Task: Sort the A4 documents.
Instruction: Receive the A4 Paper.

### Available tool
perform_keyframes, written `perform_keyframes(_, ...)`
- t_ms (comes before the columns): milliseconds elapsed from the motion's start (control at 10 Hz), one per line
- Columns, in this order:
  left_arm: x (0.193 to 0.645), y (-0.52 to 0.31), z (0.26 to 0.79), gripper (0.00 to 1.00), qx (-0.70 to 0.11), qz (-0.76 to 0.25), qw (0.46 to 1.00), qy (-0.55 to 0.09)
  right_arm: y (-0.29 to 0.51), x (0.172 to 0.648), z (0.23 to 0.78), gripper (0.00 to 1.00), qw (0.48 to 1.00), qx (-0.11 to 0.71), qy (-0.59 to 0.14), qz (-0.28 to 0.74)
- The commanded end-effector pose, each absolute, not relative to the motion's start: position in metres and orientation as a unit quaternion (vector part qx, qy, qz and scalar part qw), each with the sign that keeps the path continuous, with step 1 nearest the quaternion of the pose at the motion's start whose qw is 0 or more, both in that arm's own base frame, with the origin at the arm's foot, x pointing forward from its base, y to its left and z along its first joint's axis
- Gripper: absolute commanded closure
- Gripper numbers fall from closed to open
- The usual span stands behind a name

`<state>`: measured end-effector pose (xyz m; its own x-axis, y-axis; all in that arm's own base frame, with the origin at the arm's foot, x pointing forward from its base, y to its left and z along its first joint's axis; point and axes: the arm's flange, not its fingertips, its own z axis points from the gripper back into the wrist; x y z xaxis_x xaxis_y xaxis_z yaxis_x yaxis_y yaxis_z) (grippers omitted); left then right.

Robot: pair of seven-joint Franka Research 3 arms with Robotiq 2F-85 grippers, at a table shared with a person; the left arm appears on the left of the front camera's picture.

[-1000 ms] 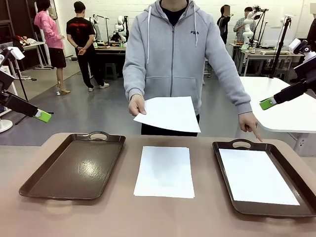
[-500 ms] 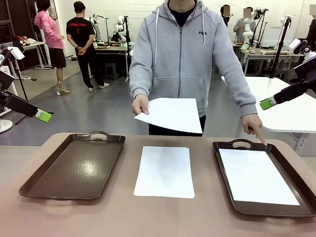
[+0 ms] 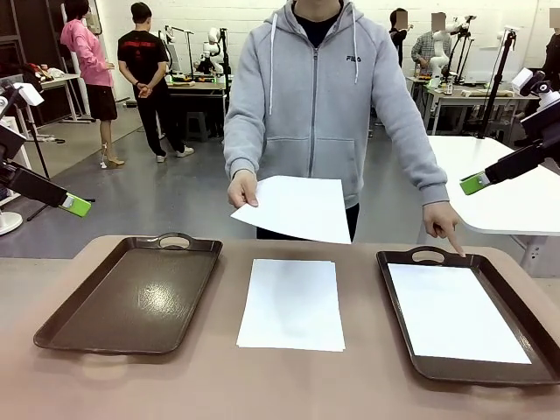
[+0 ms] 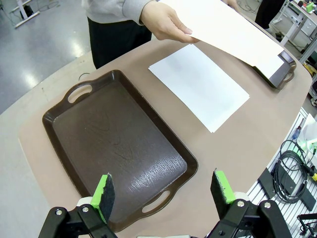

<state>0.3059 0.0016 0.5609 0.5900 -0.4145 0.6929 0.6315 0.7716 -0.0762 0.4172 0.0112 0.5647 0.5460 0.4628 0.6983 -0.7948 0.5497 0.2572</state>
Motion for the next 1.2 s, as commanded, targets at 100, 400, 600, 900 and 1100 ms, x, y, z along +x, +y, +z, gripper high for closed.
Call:
perform_keyframes(100, 0.307, 0.001, 0.560, 0.00, -0.158, -0.298, 0.878, -0.340, 0.012, 0.418, 0.565, 0.00, 0.830, 0.293, -0.290, 0.376)
perform_keyframes(400, 0.307, 0.001, 0.560, 0.00, -0.158, -0.298, 0.878, -0.340, 0.012, 0.418, 0.565, 0.00, 0.830, 0.293, -0.290, 0.376)
perform_keyframes(600, 0.307, 0.001, 0.560, 0.00, -0.158, -0.298, 0.878, -0.340, 0.012, 0.420, 0.566, 0.00, 0.824, 0.311, -0.307, 0.361)
perform_keyframes(900, 0.307, 0.001, 0.560, 0.00, -0.158, -0.298, 0.878, -0.340, 0.050, 0.444, 0.554, 0.00, 0.819, 0.377, -0.295, 0.316)
perform_keyframes(1100, 0.307, 0.001, 0.560, 0.00, -0.158, -0.298, 0.878, -0.340, 0.075, 0.461, 0.534, 0.00, 0.822, 0.415, -0.262, 0.288)
